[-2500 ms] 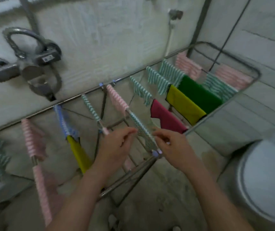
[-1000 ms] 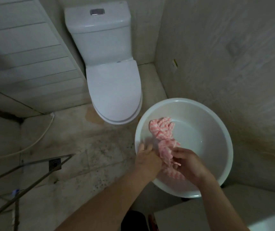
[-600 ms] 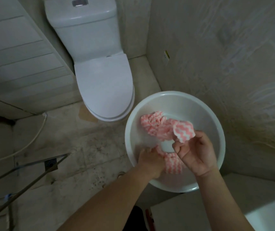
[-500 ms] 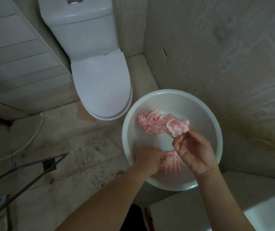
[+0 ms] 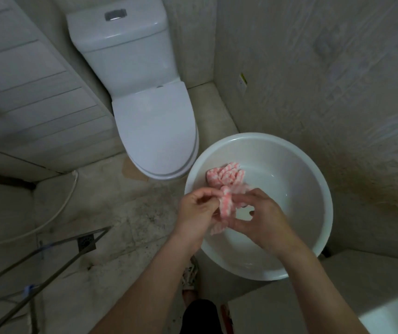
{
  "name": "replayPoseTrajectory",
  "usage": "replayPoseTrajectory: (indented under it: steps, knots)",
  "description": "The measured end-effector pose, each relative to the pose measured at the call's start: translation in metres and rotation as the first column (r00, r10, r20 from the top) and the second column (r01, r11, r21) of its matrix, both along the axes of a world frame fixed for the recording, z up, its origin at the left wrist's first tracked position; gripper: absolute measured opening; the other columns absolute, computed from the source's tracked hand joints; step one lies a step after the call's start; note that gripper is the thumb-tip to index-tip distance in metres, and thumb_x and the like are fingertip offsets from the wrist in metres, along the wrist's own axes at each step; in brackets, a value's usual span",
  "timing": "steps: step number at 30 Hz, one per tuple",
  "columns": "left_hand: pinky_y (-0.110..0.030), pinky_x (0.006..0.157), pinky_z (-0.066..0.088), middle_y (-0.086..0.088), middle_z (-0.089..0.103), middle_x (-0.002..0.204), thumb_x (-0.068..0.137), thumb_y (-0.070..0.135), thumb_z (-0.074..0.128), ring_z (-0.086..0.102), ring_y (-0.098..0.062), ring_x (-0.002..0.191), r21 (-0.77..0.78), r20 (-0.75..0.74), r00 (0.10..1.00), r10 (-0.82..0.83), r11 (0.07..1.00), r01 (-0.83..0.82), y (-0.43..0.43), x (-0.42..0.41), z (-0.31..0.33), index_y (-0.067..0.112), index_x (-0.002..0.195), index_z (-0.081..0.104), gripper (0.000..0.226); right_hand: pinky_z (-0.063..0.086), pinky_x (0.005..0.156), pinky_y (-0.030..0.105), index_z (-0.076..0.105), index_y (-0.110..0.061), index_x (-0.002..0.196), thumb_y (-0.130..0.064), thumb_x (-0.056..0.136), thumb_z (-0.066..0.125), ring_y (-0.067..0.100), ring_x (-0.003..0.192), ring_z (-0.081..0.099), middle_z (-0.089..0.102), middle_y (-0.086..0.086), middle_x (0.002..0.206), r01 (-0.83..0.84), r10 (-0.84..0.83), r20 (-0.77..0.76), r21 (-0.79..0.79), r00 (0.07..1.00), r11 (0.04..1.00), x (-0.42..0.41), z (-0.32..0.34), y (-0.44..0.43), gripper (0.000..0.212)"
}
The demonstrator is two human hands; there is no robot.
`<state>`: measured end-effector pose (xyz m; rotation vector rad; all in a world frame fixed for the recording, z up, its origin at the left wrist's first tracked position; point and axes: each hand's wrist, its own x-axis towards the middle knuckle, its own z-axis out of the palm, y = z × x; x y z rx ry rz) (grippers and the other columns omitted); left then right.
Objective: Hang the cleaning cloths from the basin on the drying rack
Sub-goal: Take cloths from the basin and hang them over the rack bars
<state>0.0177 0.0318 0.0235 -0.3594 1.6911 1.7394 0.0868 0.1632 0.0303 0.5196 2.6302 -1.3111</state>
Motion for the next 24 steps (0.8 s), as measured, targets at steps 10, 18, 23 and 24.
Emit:
replayPoseTrajectory:
  steps: [10,18,23,24]
  knots:
    - [-0.015,0.093,0.044,0.008,0.06,0.114,0.07,0.014,0.079,0.056,-0.003,0.11,-0.295,-0.437,0.784,-0.442,0.893,0.339,-0.013,0.004,-0.001,0.023,0.101,0.072,0.034,0.031,0.053,0.025,0.066,-0.016,0.063,-0.031,0.083,0.071,0.01,0.052,0.041,0.039,-0.014,0.058,-0.114,0.147,-0.128,0.235,0.981,0.965,-0.004,0.013,0.007,0.025]
    - [-0.024,0.081,0.049,0.014,0.068,0.087,0.083,0.011,0.068,0.063,-0.003,0.086,-0.442,-0.556,0.675,-0.485,0.86,0.254,-0.027,0.005,0.008,0.024,0.088,0.072,0.014,0.031,0.047,0.025,0.033,-0.021,0.041,-0.045,0.082,0.067,0.011,0.04,0.031,0.031,-0.006,0.039,-0.123,0.134,-0.094,0.117,0.987,0.986,-0.02,0.052,0.012,0.058]
    - [-0.032,0.082,0.045,0.004,0.064,0.076,0.092,0.003,0.051,0.058,-0.013,0.081,0.021,-0.273,0.961,-0.053,0.998,0.061,-0.041,0.0,0.031,0.018,0.078,0.06,0.022,0.036,0.05,0.023,0.048,0.013,0.056,-0.038,0.084,0.066,0.016,0.05,0.039,0.043,0.021,0.049,0.084,-0.133,-0.104,-0.38,0.986,0.921,-0.029,0.062,-0.005,0.061]
    - [-0.033,0.08,0.047,-0.002,0.064,0.076,0.093,0.002,0.048,0.058,-0.018,0.079,0.127,-0.186,0.982,0.042,0.992,-0.019,-0.042,0.0,0.037,0.013,0.079,0.06,0.021,0.039,0.052,0.02,0.05,0.02,0.064,-0.038,0.083,0.067,0.018,0.053,0.041,0.049,0.025,0.053,0.111,-0.172,-0.095,-0.453,0.98,0.884,-0.03,0.062,-0.009,0.064]
